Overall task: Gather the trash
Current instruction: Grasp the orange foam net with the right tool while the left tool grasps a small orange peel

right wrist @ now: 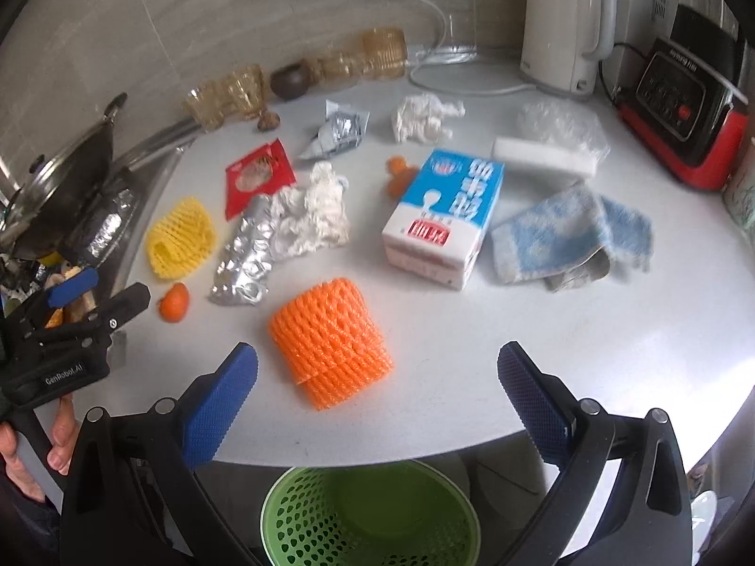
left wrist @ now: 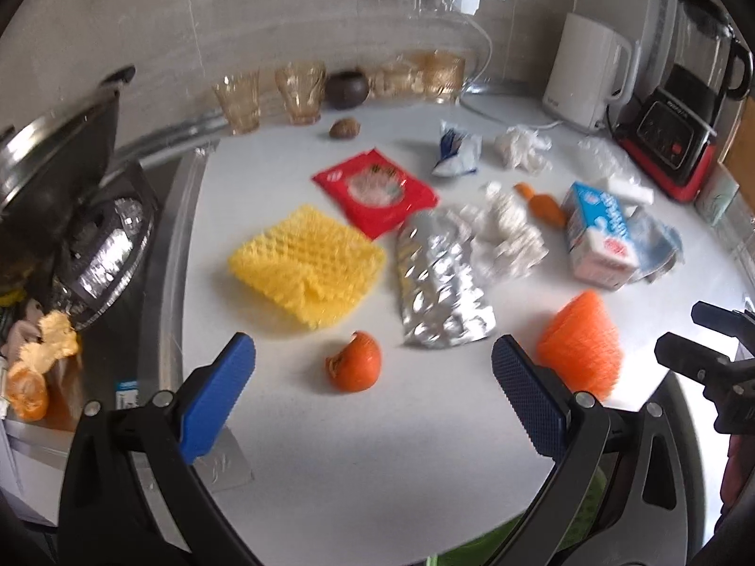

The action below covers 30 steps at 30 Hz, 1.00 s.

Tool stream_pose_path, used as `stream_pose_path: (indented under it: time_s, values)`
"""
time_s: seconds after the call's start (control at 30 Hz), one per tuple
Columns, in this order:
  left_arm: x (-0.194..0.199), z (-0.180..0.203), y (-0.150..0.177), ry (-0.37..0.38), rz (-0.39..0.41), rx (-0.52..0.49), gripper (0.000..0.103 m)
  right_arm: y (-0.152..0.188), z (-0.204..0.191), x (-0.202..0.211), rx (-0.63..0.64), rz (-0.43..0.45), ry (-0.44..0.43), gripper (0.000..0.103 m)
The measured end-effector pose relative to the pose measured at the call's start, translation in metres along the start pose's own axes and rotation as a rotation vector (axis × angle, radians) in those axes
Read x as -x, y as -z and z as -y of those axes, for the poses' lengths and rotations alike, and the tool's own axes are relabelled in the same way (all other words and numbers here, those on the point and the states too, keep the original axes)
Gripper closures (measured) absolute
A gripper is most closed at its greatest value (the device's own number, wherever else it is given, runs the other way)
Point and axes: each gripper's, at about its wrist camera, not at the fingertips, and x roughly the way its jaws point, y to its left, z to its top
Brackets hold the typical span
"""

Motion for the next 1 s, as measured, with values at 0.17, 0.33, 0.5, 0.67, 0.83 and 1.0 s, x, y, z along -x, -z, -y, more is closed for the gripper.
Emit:
stream_pose_path:
  time_s: [0.17,0.33,0.5,0.67,0.83,1.0]
  values:
    - [-0.023,-0.003,0.007,0.036,-0.009,-0.012,0.014,0.006,-0.008,-0.024,0.018,0.000,0.038,0.002]
    - [-0.043,0.002,0.010,0.055,-0.027,-0.054,0.049,0.006,-0.011,-0.035,0.035,-0.001,0.049,0.002]
    - [-0.044,-0.004,0.012,0.098,-0.019,-0.049,0.085,0.007,-0.012,-0.039,0.030,-0.001,0.048,0.002]
    - [-0.038,-0.016,0.011,0.140,-0.016,-0.027,0.089,0.010,-0.014,-0.039,0.032,-0.002,0.025,0.009]
    - [-0.018,-0.020,0.012,0.190,-0.005,-0.043,0.089,0.009,-0.014,-0.048,0.005,-0.024,0.005,0.025]
    - [0.001,-0.016,0.015,0.270,-0.006,-0.068,0.089,0.006,-0.024,-0.055,0.028,-0.020,-0.025,0.060]
